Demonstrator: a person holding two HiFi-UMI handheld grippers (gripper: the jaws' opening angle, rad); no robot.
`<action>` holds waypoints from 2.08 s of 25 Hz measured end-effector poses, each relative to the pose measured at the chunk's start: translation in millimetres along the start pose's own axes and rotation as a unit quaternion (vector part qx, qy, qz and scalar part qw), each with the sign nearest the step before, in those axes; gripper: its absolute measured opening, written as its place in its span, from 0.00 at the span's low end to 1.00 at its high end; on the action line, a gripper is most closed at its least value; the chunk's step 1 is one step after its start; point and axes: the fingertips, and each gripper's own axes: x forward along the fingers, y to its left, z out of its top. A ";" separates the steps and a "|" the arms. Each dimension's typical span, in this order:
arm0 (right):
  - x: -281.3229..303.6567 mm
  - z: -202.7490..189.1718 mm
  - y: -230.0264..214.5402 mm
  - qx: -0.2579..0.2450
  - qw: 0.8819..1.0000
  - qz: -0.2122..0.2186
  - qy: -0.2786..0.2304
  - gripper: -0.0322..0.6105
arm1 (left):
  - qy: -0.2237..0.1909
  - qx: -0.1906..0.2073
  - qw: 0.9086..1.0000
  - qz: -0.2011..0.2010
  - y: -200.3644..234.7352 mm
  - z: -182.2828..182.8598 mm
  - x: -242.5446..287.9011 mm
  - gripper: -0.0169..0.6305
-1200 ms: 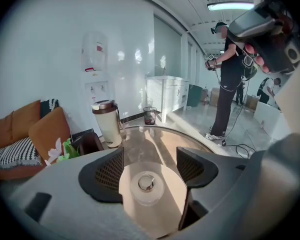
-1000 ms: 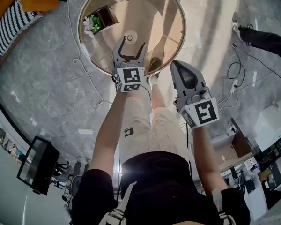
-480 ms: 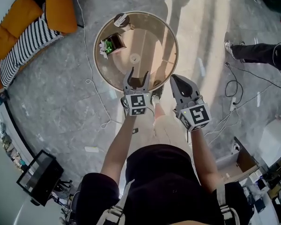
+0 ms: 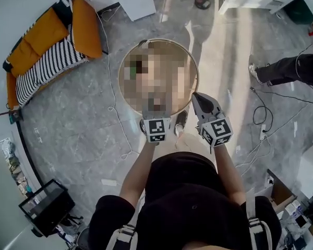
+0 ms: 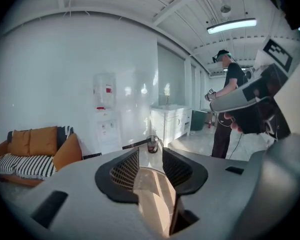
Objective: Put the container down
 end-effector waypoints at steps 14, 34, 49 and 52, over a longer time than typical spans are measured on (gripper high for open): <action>-36.0 50.6 2.9 -0.045 0.998 0.012 -0.040 0.05 | -0.072 -0.007 0.997 0.024 1.8 83.8 -63.6 0.08; -49.7 36.5 32.7 -0.022 0.999 0.010 -0.041 0.05 | -0.071 -0.018 0.997 -0.011 0.3 89.3 -108.5 0.05; -110.8 12.2 161.8 -0.029 0.997 -0.027 -0.064 0.05 | -0.061 -0.047 0.996 -0.054 46.3 53.7 -238.3 0.05; -126.1 4.4 196.3 -0.032 0.997 -0.033 -0.066 0.05 | -0.057 -0.048 0.995 -0.066 51.2 41.7 -269.1 0.05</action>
